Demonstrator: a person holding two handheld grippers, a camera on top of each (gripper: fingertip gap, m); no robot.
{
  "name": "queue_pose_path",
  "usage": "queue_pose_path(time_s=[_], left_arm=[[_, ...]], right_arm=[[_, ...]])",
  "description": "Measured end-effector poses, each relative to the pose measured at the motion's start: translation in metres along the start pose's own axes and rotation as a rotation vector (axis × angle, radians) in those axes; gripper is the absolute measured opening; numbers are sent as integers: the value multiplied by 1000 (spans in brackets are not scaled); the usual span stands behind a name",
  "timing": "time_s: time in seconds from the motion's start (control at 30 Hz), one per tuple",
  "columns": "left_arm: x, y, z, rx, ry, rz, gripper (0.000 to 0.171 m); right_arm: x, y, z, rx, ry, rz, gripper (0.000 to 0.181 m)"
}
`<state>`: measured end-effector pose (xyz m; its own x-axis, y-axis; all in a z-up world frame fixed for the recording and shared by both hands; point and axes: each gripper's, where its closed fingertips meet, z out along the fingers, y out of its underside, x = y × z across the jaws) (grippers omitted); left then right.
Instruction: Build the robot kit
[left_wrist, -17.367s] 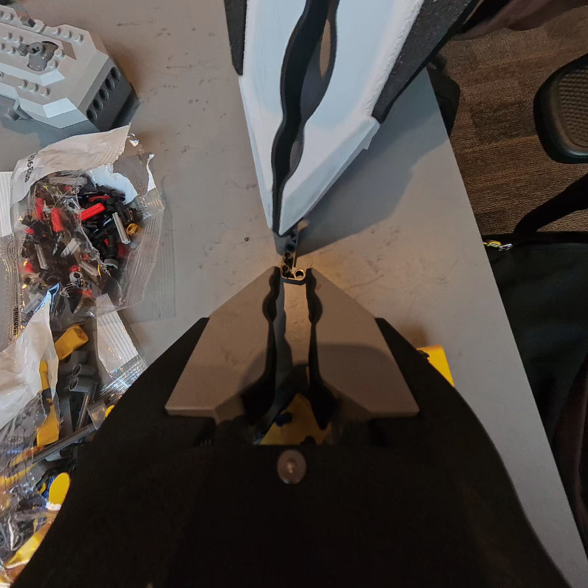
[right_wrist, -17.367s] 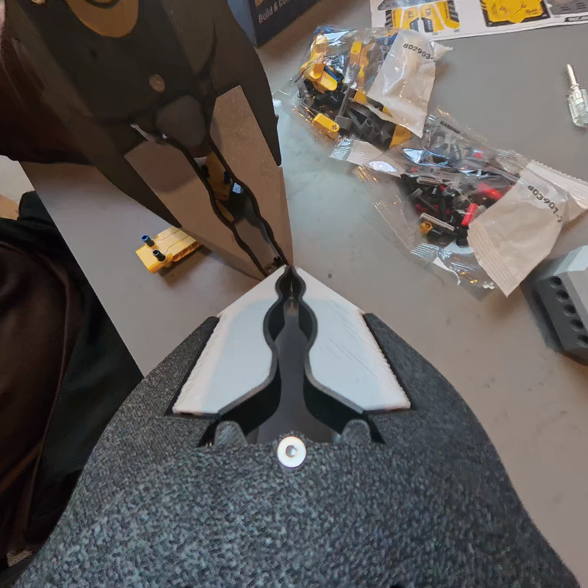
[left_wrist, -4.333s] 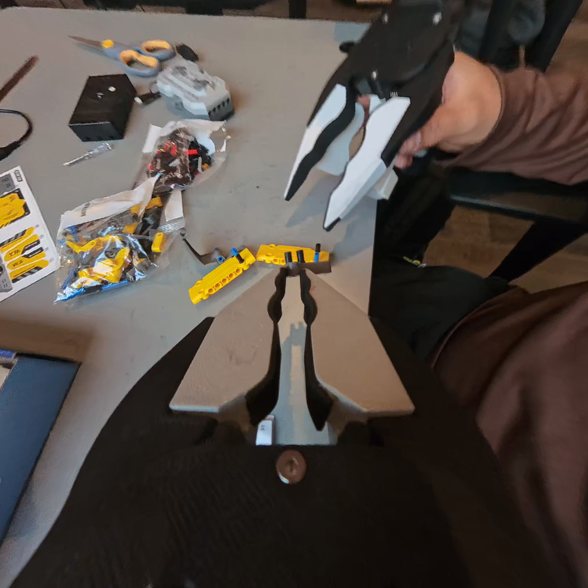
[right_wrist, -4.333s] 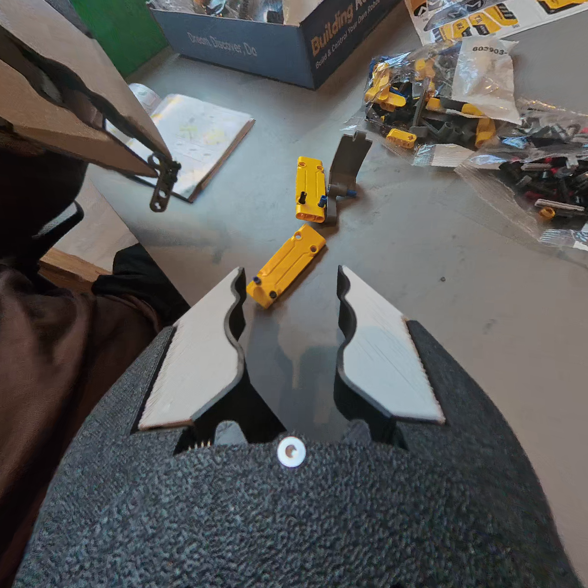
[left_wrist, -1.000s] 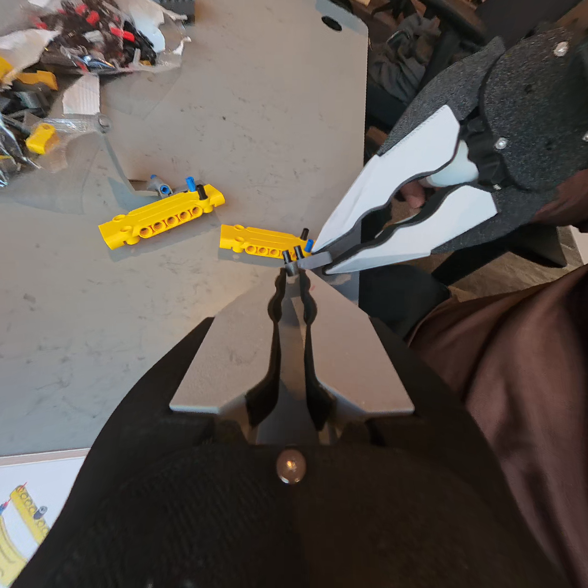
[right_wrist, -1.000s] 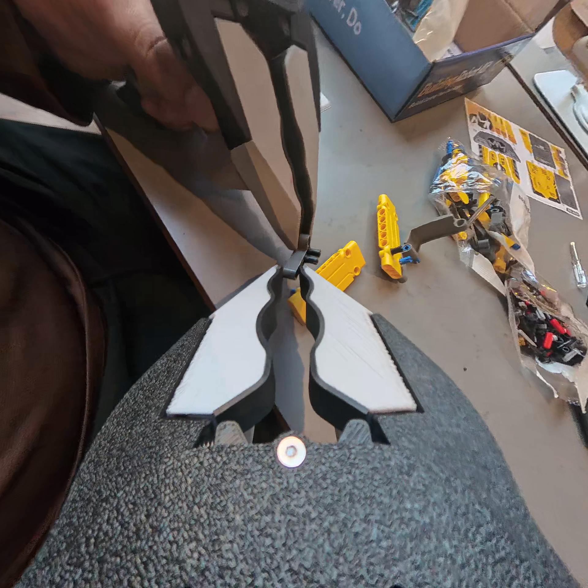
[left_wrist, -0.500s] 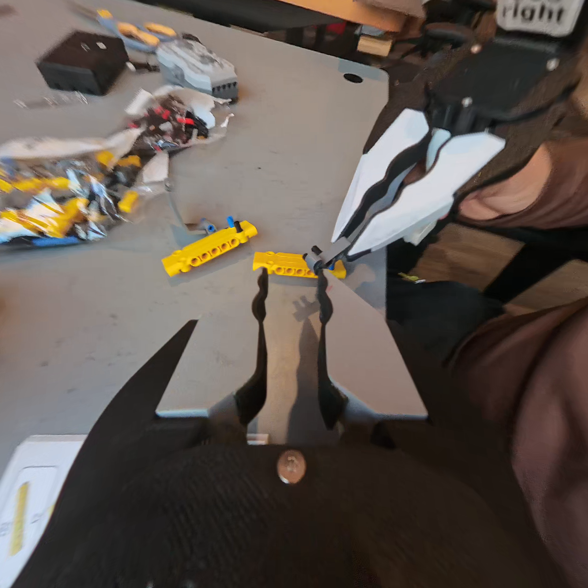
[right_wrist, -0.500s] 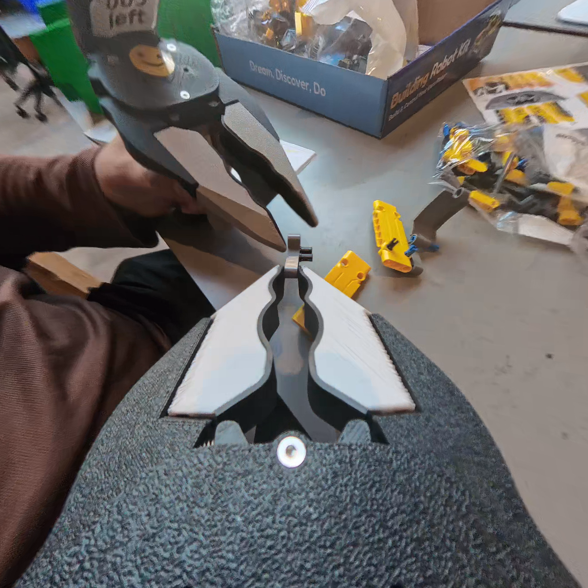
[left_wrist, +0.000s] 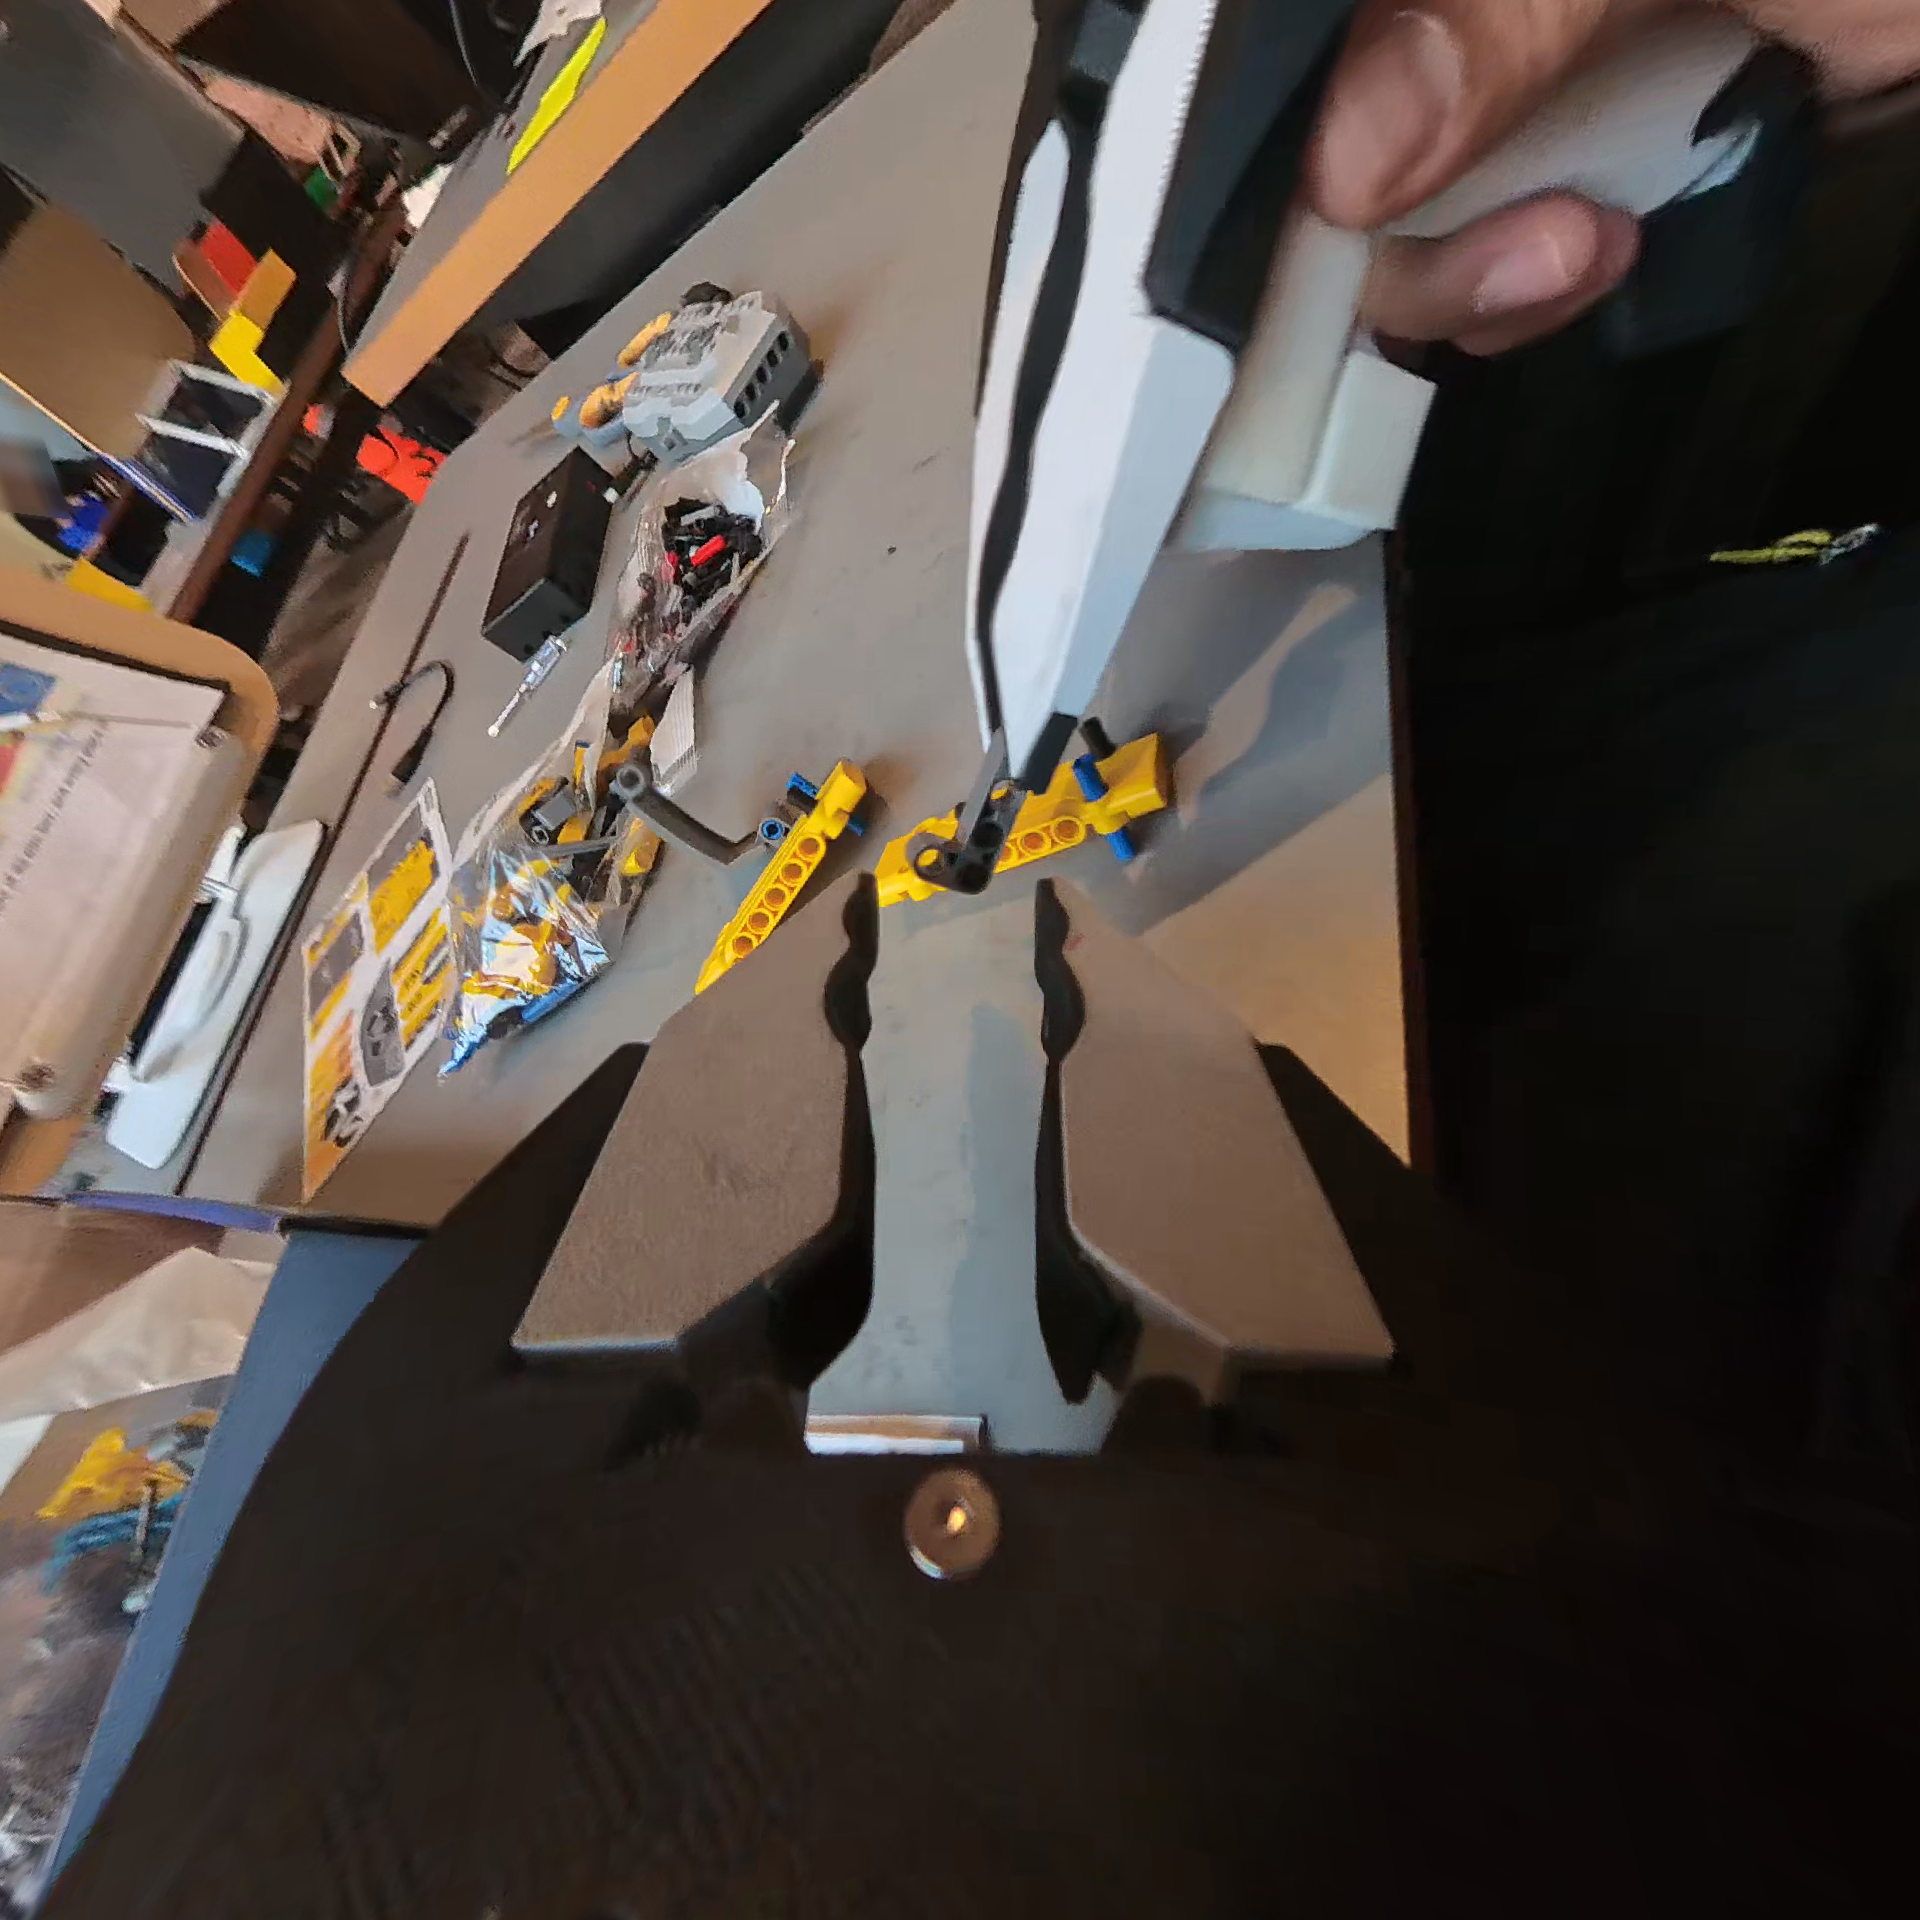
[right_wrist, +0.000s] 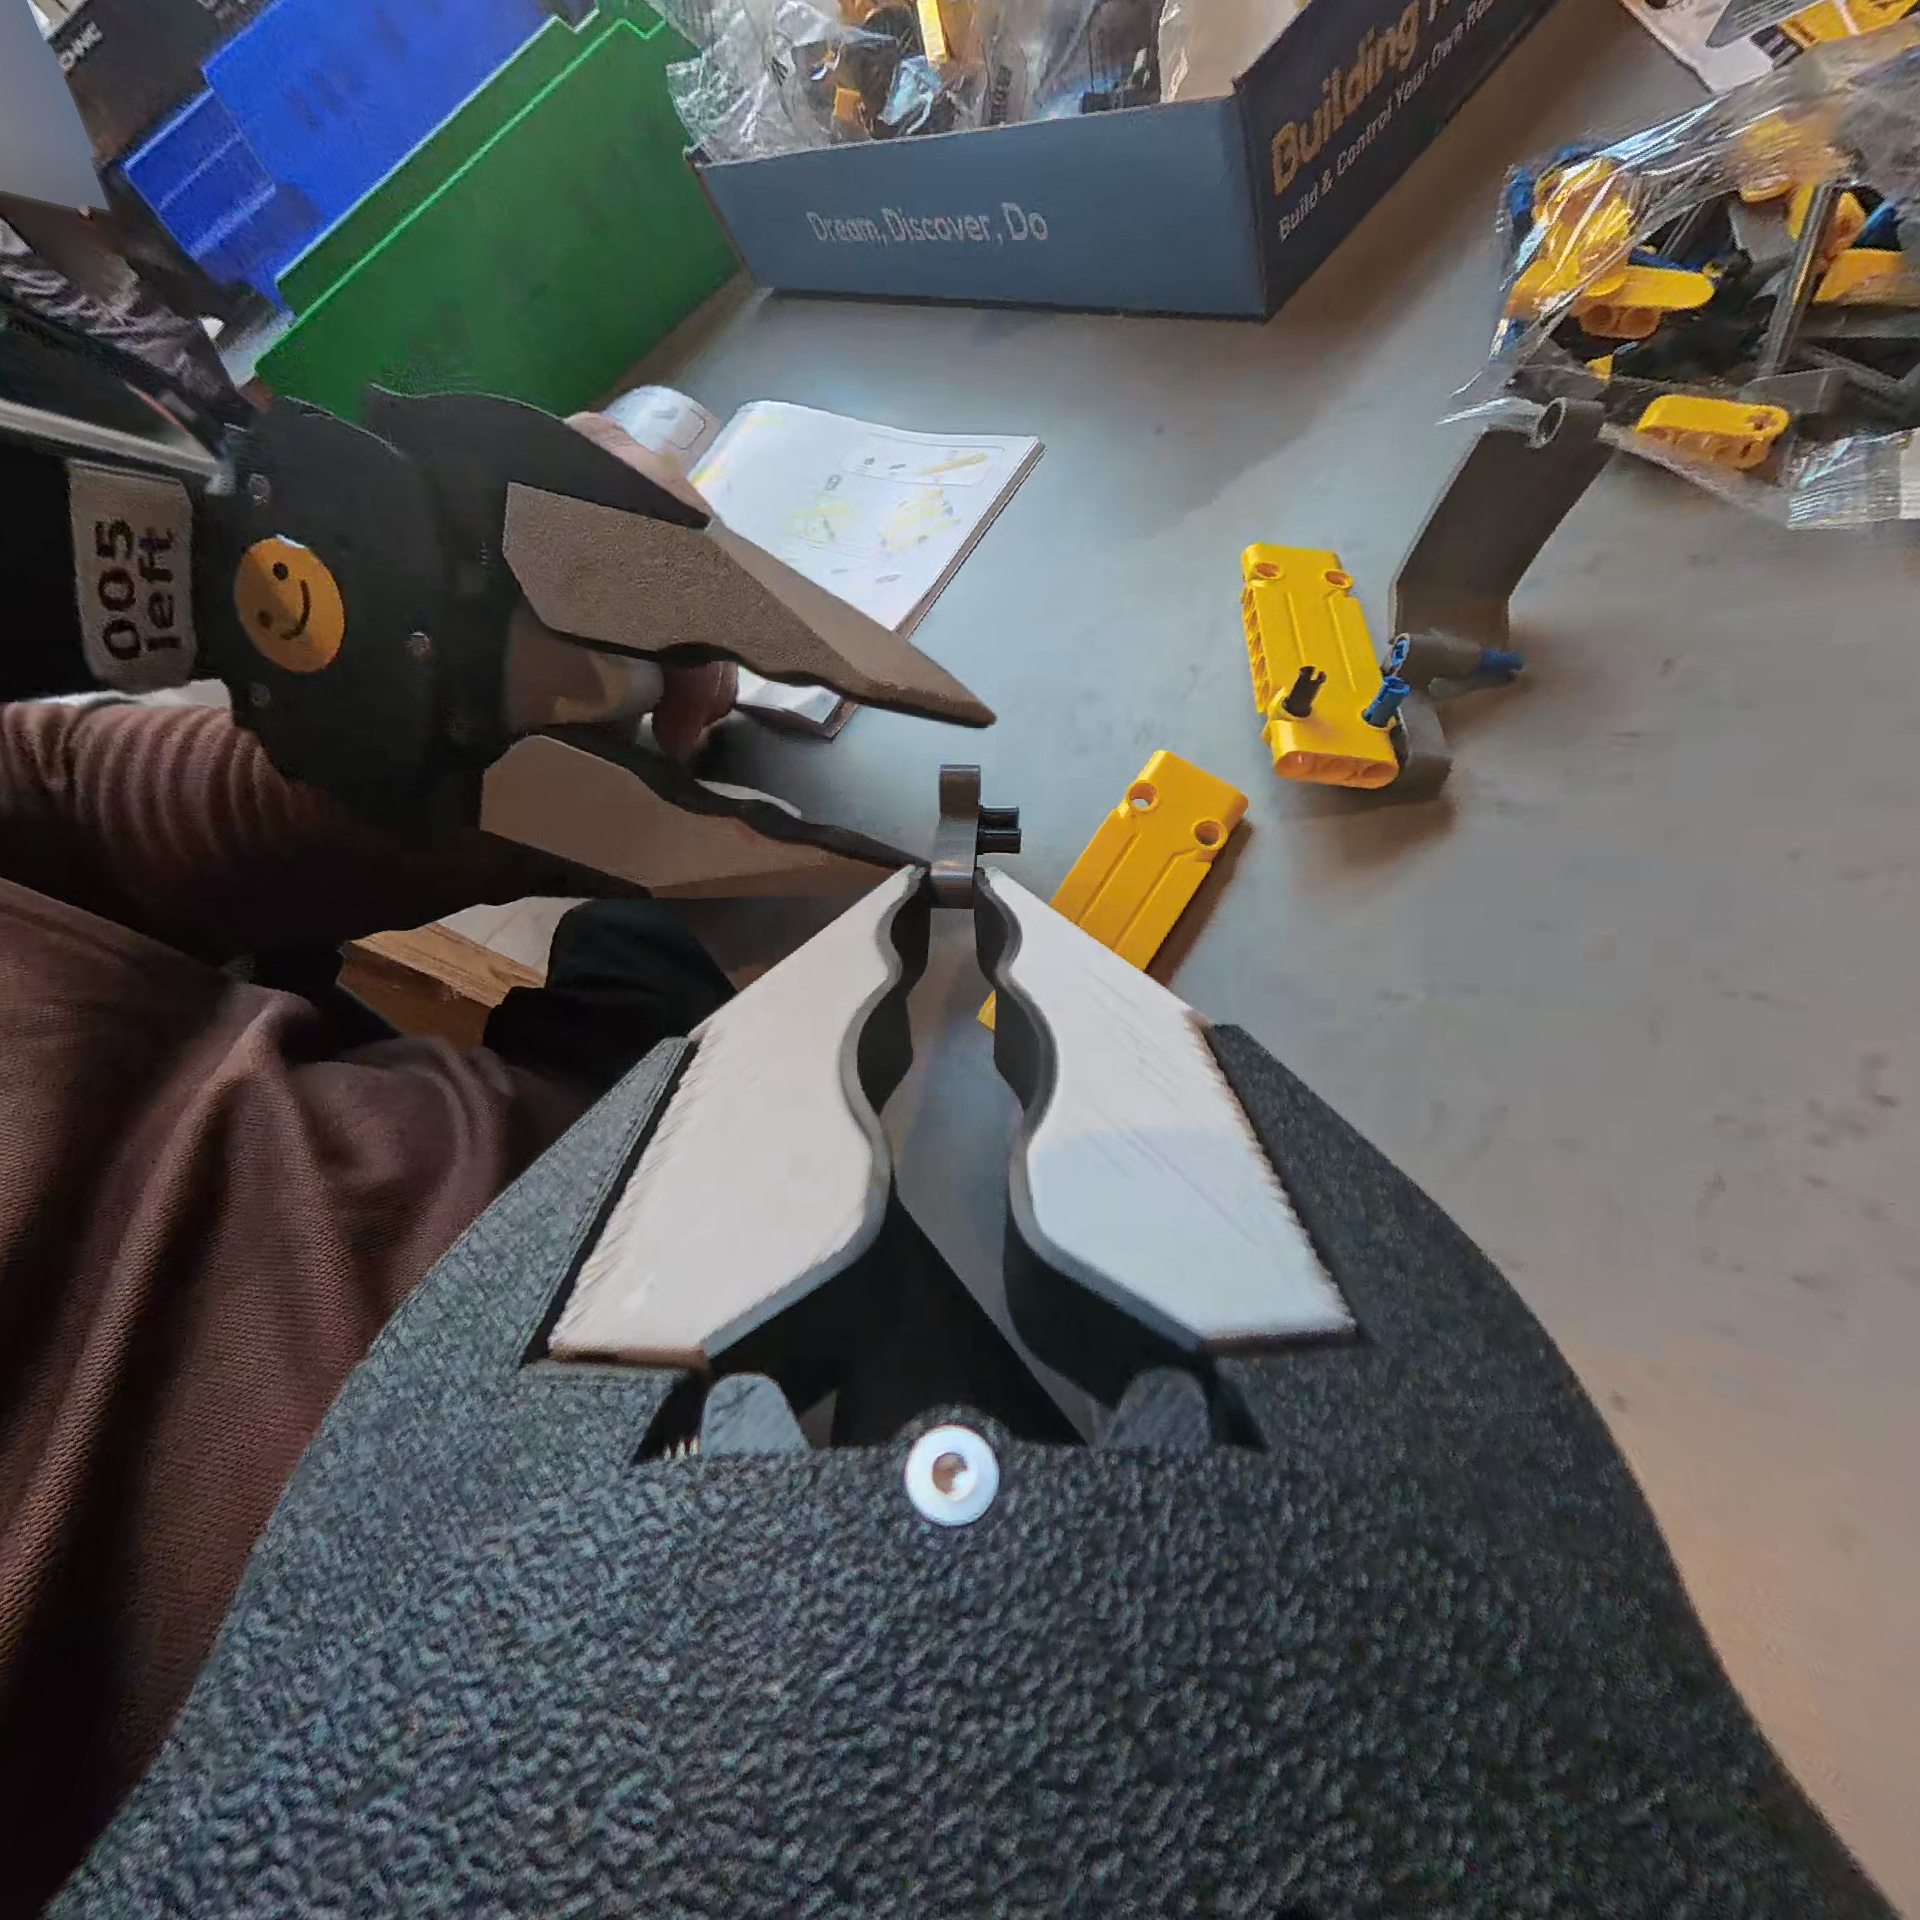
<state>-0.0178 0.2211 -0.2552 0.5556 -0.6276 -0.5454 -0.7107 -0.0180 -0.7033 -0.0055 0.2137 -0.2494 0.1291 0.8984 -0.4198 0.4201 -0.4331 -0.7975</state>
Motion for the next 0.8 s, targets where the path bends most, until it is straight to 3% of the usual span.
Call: queue_pose_path(time_s=[0.4,0.63,0.73,0.8], left_arm=[[0,-1,2,-18,-126,243,16],[-5,-12,-7,85,-125,215,15],[-3,-13,-7,93,-112,210,15],[-1,-12,-6,85,-111,218,15]], right_arm=[[-4,5,5,-39,11,-61,8],[-12,-5,-7,-7,-69,-80,23],[-11,-2,-6,-30,-20,-146,21],[-13,-1,-3,-39,14,-207,10]])
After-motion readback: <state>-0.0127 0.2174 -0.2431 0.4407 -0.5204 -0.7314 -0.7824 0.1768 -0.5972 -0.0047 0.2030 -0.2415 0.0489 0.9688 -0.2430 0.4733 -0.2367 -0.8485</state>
